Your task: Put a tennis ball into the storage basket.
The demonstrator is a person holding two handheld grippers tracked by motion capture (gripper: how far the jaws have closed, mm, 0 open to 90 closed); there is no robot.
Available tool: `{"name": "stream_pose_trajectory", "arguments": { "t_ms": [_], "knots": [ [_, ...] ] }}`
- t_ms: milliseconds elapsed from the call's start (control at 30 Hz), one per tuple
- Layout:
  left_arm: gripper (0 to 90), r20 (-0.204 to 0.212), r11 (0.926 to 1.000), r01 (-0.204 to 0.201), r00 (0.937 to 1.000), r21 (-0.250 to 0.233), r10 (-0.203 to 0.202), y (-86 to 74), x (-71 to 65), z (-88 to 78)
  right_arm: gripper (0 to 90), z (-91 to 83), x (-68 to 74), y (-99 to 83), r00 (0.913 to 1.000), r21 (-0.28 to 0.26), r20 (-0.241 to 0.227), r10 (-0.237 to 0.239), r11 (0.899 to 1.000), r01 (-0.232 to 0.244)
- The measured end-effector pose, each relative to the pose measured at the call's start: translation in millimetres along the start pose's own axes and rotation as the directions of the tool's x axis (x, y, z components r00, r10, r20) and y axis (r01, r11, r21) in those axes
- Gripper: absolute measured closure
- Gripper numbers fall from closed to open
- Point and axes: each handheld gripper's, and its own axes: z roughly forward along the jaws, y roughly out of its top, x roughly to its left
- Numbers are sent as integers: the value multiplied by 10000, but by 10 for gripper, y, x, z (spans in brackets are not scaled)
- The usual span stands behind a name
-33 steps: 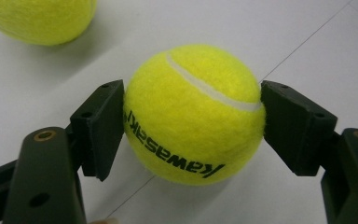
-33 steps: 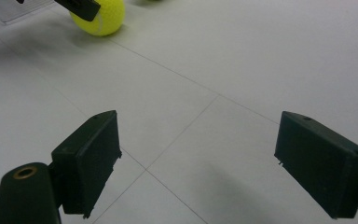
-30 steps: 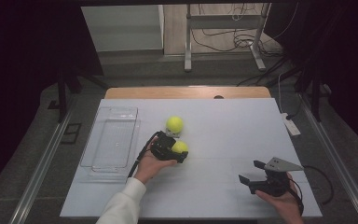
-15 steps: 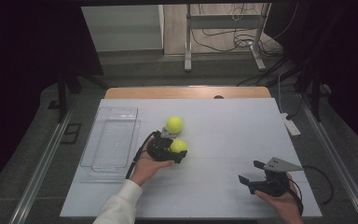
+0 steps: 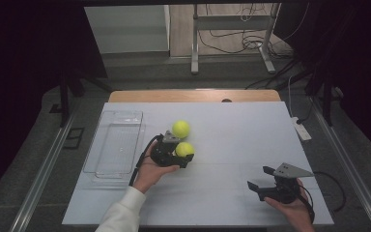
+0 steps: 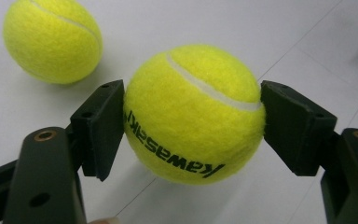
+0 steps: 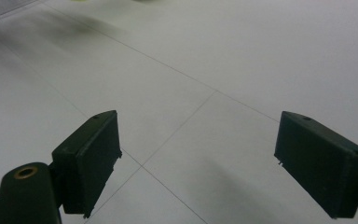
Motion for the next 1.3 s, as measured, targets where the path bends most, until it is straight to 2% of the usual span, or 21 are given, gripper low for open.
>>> {"name": "stream_pose_trajectory", "arguments": {
  "t_ms": [533, 1033, 1300],
  "knots": [
    [265, 163, 9973, 195, 9997, -710, -184, 16, 16, -166, 143, 7, 0, -1, 10000, 41, 31, -32, 10000, 32],
    [265, 229, 9907, 389, 9991, -1301, -362, 14, 71, -278, 143, 14, -8, -2, 10000, 84, 87, -36, 10000, 36],
    [265, 193, 9871, 417, 9990, -1543, -392, 11, 88, -325, 143, 3, -34, -8, 9997, -90, -56, 238, 9997, -238]
  ]
}}
